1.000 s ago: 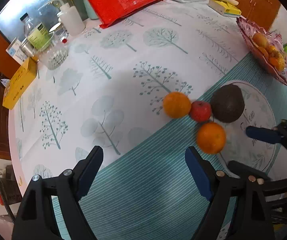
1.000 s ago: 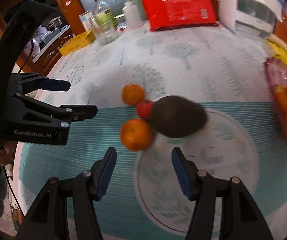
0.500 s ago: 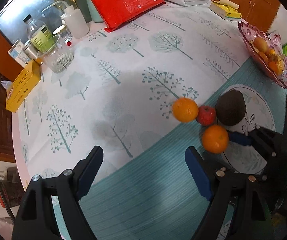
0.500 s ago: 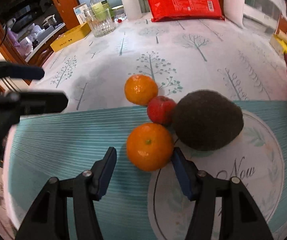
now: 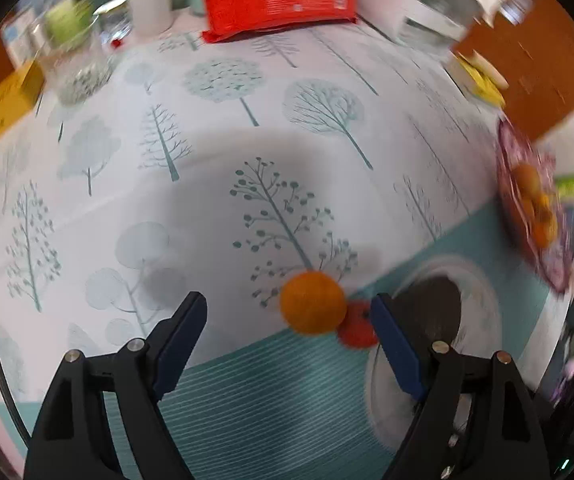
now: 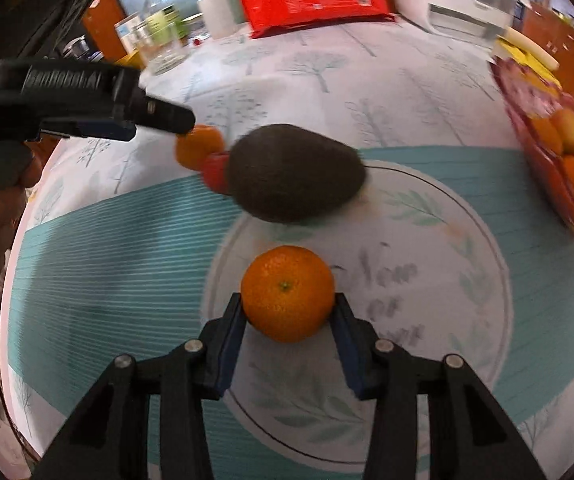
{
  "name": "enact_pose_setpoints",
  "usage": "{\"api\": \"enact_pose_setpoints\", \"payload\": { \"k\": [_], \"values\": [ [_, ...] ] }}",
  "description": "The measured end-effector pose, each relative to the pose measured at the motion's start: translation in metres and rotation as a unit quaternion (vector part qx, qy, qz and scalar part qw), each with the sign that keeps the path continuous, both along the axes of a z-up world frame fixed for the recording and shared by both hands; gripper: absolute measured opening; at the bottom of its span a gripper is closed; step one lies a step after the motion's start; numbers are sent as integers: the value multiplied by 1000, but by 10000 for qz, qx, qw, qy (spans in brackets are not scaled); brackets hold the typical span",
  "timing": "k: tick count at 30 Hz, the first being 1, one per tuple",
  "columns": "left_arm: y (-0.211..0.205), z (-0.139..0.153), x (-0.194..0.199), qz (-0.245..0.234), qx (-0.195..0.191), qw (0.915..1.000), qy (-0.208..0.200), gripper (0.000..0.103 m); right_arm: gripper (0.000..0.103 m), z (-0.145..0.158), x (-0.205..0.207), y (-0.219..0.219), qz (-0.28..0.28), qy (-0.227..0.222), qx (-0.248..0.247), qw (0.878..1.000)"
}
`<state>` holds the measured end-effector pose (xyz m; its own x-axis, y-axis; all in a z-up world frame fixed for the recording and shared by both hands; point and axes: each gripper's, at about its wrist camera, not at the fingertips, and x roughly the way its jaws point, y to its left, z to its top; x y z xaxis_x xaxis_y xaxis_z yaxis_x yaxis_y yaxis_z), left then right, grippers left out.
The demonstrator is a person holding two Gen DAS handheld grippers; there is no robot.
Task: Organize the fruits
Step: 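Grasp a tangerine with the left tool while the right tool grasps an orange, then carry the tangerine with the left tool while the right tool carries the orange into the bowl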
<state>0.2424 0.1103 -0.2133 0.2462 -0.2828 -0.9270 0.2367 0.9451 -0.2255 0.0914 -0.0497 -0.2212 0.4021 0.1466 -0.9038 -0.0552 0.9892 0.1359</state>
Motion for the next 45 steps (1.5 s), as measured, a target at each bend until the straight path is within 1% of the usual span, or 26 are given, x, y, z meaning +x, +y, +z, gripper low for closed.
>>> {"api": "enact_pose_setpoints", "payload": {
  "k": [3, 5, 6, 8, 9, 11, 12, 13, 17, 18, 21, 23, 27, 31, 35, 38, 40, 42, 45],
  "values": [
    [-7, -11, 8, 361, 15, 9992, 199, 77, 43, 3, 0, -8, -91, -28, 37, 9999],
    [-11, -19, 11, 530, 36, 9979, 374, 68, 43, 5, 0, -11, -109, -62, 42, 9999],
    [-12, -23, 13, 605, 6, 9971, 471, 67, 43, 6, 0, -12, -107, -78, 39, 9999],
    [-16, -28, 13, 725, -8, 9956, 590, 60, 43, 8, -1, -13, -115, -125, -5, 9999],
    [-17, -31, 13, 746, 5, 9953, 615, 58, 43, 8, 0, -14, -128, -133, -13, 9998],
    [-21, -34, 13, 771, 29, 9949, 650, 47, 43, 9, -1, -19, -188, -160, 1, 9997],
    [-22, -34, 12, 790, 14, 9949, 623, 46, 43, 9, 0, -22, -220, -162, 4, 9996],
    [-22, -34, 12, 784, -81, 9950, 610, 40, 43, 9, 0, -25, -279, -163, 11, 9995],
    [-14, -38, 9, 1036, -369, 9920, 620, 39, 43, 8, 2, -34, -421, -149, 61, 9990],
    [-10, -38, 7, 1140, -358, 9910, 611, 39, 43, 8, 1, -36, -450, -152, 88, 9988],
    [1, -34, -1, 1307, -197, 9899, 515, 38, 43, 14, -3, -42, -503, -220, 105, 9984],
    [8, -25, -8, 1395, -140, 9892, 421, 38, 43, 18, -6, -45, -518, -271, 119, 9982],
    [19, 10, -30, 1459, 99, 9892, -26, 38, 43, 32, -10, -54, -575, -427, 161, 9973],
    [10, 46, -55, 1256, 114, 9913, -368, 38, 43, 55, -18, -66, -623, -694, 194, 9955],
    [-28, 81, -78, 762, 20, 9947, -695, 38, 43, 77, -27, -86, -697, -930, 225, 9930],
    [-75, 102, -90, 331, -74, 9953, -911, 38, 43, 95, -35, -111, -787, -1121, 226, 9903],
    [-113, 113, -97, 76, -106, 9948, -1010, 38, 43, 105, -39, -131, -848, -1209, 228, 9888],
    [-147, 121, -102, -123, -81, 9943, -1060, 38, 43, 112, -41, -149, -860, -1269, 234, 9879],
    [-195, 127, -103, -365, -47, 9935, -1082, 38, 43, 122, -42, -180, -844, -1358, 76, 9871]
  ]
}}
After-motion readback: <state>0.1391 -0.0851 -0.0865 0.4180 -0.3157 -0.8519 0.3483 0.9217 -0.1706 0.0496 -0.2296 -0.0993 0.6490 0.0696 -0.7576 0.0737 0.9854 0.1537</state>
